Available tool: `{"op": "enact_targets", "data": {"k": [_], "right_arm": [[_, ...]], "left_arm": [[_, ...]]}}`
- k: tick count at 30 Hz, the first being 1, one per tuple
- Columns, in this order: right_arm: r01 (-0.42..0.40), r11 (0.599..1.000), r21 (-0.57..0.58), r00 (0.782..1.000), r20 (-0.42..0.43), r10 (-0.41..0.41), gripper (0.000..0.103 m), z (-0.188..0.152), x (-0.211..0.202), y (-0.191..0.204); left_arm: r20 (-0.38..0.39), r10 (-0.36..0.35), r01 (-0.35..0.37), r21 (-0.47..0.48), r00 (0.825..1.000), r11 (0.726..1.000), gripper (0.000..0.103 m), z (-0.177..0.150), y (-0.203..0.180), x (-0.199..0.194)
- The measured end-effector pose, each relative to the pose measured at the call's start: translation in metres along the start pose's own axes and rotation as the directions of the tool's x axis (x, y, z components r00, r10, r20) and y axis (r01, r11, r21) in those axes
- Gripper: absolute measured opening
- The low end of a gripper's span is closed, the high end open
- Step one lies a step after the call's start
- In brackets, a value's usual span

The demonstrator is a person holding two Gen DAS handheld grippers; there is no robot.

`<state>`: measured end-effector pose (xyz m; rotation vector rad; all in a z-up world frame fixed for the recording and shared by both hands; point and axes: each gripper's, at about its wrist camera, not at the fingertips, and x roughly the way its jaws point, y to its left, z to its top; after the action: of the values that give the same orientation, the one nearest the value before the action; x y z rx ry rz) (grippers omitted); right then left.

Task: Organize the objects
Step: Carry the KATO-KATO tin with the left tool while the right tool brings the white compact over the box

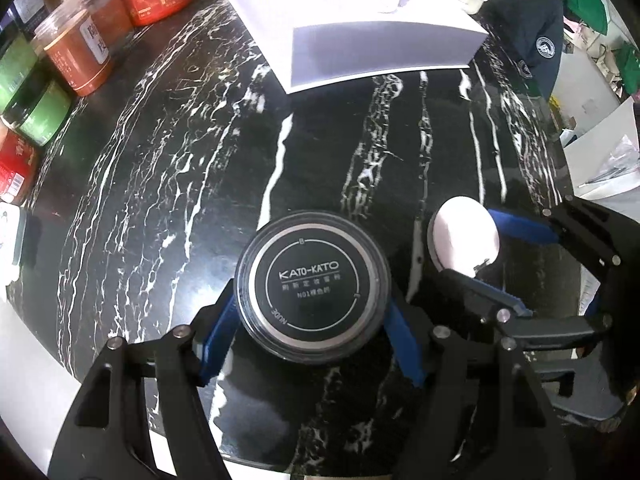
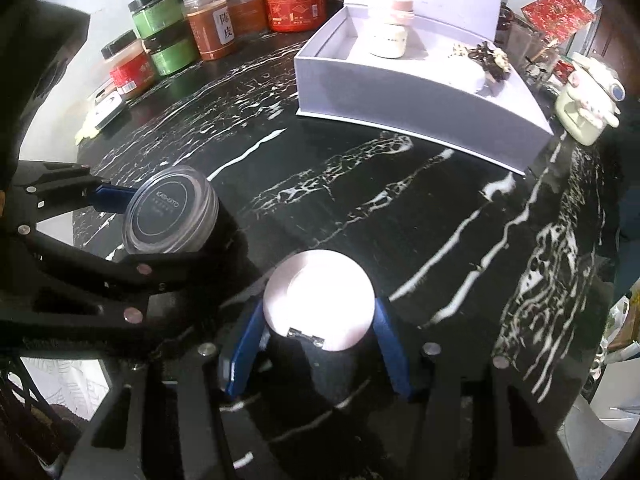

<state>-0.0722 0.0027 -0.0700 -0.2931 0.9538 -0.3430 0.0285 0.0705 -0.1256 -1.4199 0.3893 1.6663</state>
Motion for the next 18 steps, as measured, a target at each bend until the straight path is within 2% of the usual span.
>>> {"op": "enact_targets", "data": {"k": [12, 18], "right_arm": [[0.004, 1.0, 0.023, 1.0, 0.019, -0.004, 0.056, -0.012, -0.034, -0.022], [0.014, 0.999, 0.049, 0.999, 0.044, -0.016, 0.056, -0.009, -0.053, -0.037]], "left_arm": [[0.006, -0.007, 0.007, 0.053, 1.0, 0.999, 0.067, 0.012, -0.029, -0.02], [0.035, 0.001, -0.004, 0.1, 0.999, 0.995, 0.067, 0.025, -0.049, -0.036]]}}
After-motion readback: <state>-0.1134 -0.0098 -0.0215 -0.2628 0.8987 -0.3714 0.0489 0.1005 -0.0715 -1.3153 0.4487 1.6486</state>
